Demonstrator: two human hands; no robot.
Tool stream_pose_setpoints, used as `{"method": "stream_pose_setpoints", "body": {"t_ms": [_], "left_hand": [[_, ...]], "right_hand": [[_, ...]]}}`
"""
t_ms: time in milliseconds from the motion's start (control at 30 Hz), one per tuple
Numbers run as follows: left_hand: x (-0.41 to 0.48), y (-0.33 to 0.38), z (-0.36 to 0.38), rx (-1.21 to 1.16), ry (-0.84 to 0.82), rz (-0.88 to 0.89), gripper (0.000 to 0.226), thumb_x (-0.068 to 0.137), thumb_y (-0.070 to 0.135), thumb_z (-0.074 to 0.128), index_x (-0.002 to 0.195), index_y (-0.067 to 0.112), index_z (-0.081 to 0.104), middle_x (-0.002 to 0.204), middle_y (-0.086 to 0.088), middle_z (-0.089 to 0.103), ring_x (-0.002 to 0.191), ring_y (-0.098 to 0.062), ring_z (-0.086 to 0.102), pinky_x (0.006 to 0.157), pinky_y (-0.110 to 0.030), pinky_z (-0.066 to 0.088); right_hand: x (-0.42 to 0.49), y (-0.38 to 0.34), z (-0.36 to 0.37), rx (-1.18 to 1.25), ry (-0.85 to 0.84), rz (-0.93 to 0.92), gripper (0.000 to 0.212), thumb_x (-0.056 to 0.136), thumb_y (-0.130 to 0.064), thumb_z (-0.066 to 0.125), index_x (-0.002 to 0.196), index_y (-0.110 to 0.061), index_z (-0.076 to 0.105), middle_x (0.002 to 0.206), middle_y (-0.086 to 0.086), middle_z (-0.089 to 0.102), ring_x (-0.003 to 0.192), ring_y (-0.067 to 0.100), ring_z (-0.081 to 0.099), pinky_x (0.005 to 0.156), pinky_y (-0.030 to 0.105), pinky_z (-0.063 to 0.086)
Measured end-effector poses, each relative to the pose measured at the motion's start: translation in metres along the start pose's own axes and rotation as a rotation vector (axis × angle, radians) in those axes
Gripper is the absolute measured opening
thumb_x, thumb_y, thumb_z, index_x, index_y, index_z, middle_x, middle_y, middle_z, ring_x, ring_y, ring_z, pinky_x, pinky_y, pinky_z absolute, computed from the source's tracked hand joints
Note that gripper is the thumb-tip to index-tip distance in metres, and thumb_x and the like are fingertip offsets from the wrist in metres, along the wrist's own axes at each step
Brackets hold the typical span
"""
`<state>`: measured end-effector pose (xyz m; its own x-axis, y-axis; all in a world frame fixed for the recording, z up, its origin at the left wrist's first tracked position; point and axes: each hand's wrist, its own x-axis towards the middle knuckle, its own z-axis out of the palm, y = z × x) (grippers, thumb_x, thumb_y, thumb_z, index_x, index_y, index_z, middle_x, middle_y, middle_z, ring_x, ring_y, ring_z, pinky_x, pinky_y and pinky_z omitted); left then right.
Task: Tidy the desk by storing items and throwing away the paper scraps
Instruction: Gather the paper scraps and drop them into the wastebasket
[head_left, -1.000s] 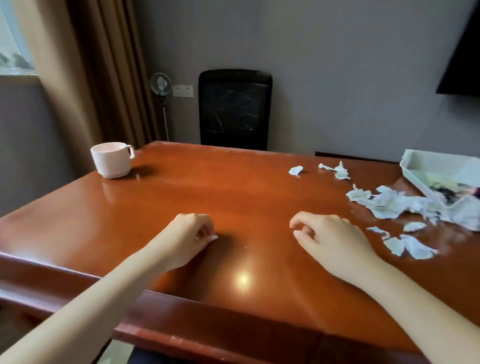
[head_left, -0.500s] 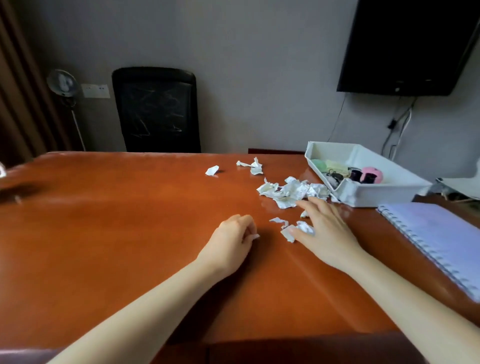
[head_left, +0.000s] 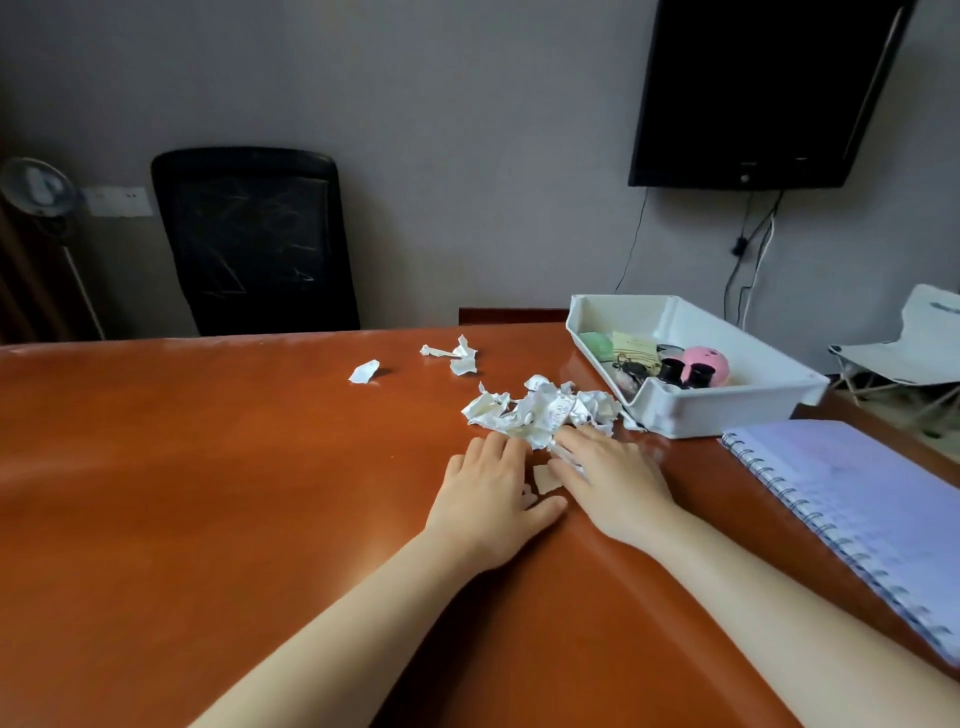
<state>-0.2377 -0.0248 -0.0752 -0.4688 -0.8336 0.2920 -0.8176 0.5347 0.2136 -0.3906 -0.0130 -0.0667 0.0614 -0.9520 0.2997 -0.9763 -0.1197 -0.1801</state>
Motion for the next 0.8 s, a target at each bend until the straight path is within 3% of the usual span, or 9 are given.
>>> {"method": "stream_pose_setpoints", "body": {"t_ms": [133, 333, 433, 500, 567, 633, 700, 800], "left_hand": [[0.017, -0.003, 0.005, -0.047, 0.079, -0.023, 0.033, 0.092, 0.046, 0.044, 0.108, 0.018, 0.051, 0.107, 0.001, 0.049, 0.101, -0.020, 0.044, 0.082, -0.028, 0.036], [0.027, -0.013, 0.001, -0.160, 0.075, -0.007, 0.015, 0.094, 0.026, 0.044, 0.098, 0.015, 0.053, 0.102, -0.003, 0.053, 0.099, -0.023, 0.046, 0.080, -0.032, 0.041], [0.030, -0.023, 0.000, -0.176, 0.088, -0.023, 0.013, 0.094, 0.021, 0.043, 0.096, 0.013, 0.054, 0.102, -0.004, 0.054, 0.098, -0.023, 0.046, 0.081, -0.033, 0.042], [0.032, -0.029, 0.000, -0.163, 0.111, -0.041, 0.013, 0.093, 0.019, 0.043, 0.096, 0.012, 0.053, 0.102, -0.005, 0.054, 0.097, -0.024, 0.046, 0.080, -0.033, 0.041], [0.035, -0.032, 0.000, -0.128, 0.144, -0.065, 0.012, 0.092, 0.020, 0.043, 0.096, 0.012, 0.052, 0.102, -0.004, 0.051, 0.094, -0.022, 0.044, 0.080, -0.032, 0.040], [0.037, -0.033, 0.000, -0.077, 0.177, -0.097, 0.014, 0.091, 0.026, 0.043, 0.099, 0.015, 0.048, 0.106, -0.002, 0.046, 0.093, -0.019, 0.040, 0.080, -0.028, 0.037], [0.039, -0.034, 0.003, -0.042, 0.202, -0.125, 0.026, 0.089, 0.034, 0.043, 0.110, 0.018, 0.043, 0.119, 0.000, 0.042, 0.103, -0.018, 0.039, 0.089, -0.029, 0.035], [0.046, -0.037, 0.006, -0.021, 0.184, -0.128, 0.053, 0.088, 0.054, 0.040, 0.131, 0.023, 0.033, 0.143, 0.001, 0.030, 0.131, -0.020, 0.029, 0.105, -0.035, 0.027]], "right_hand": [[0.008, 0.005, 0.005, 0.099, 0.038, 0.003, 0.023, 0.096, -0.032, 0.041, 0.079, -0.017, 0.041, 0.073, -0.003, 0.052, 0.082, 0.033, 0.058, 0.063, 0.038, 0.038], [0.012, 0.013, 0.001, 0.157, 0.200, 0.080, 0.026, 0.096, -0.031, 0.043, 0.075, -0.016, 0.040, 0.069, -0.003, 0.047, 0.073, 0.030, 0.054, 0.059, 0.036, 0.036], [0.018, 0.017, 0.004, 0.085, 0.264, 0.127, 0.022, 0.097, -0.032, 0.040, 0.080, -0.019, 0.042, 0.086, -0.002, 0.055, 0.081, 0.031, 0.057, 0.059, 0.035, 0.037], [0.024, 0.018, 0.007, 0.011, 0.249, 0.138, 0.020, 0.099, -0.031, 0.038, 0.098, -0.017, 0.052, 0.104, -0.001, 0.058, 0.094, 0.028, 0.057, 0.063, 0.034, 0.037], [0.032, 0.018, 0.012, -0.044, 0.230, 0.113, 0.024, 0.097, -0.029, 0.041, 0.114, -0.017, 0.054, 0.112, 0.001, 0.055, 0.106, 0.027, 0.051, 0.076, 0.037, 0.042], [0.039, 0.017, 0.017, -0.123, 0.273, 0.074, 0.028, 0.091, -0.029, 0.053, 0.116, -0.016, 0.058, 0.112, 0.005, 0.056, 0.107, 0.030, 0.050, 0.086, 0.040, 0.043], [0.045, 0.014, 0.019, -0.172, 0.321, 0.080, 0.033, 0.085, -0.032, 0.061, 0.115, -0.018, 0.059, 0.114, 0.004, 0.056, 0.106, 0.029, 0.052, 0.087, 0.040, 0.043], [0.053, 0.012, 0.021, -0.111, 0.235, 0.096, 0.044, 0.089, -0.037, 0.056, 0.128, -0.019, 0.049, 0.125, 0.004, 0.050, 0.115, 0.029, 0.046, 0.096, 0.039, 0.037]]}}
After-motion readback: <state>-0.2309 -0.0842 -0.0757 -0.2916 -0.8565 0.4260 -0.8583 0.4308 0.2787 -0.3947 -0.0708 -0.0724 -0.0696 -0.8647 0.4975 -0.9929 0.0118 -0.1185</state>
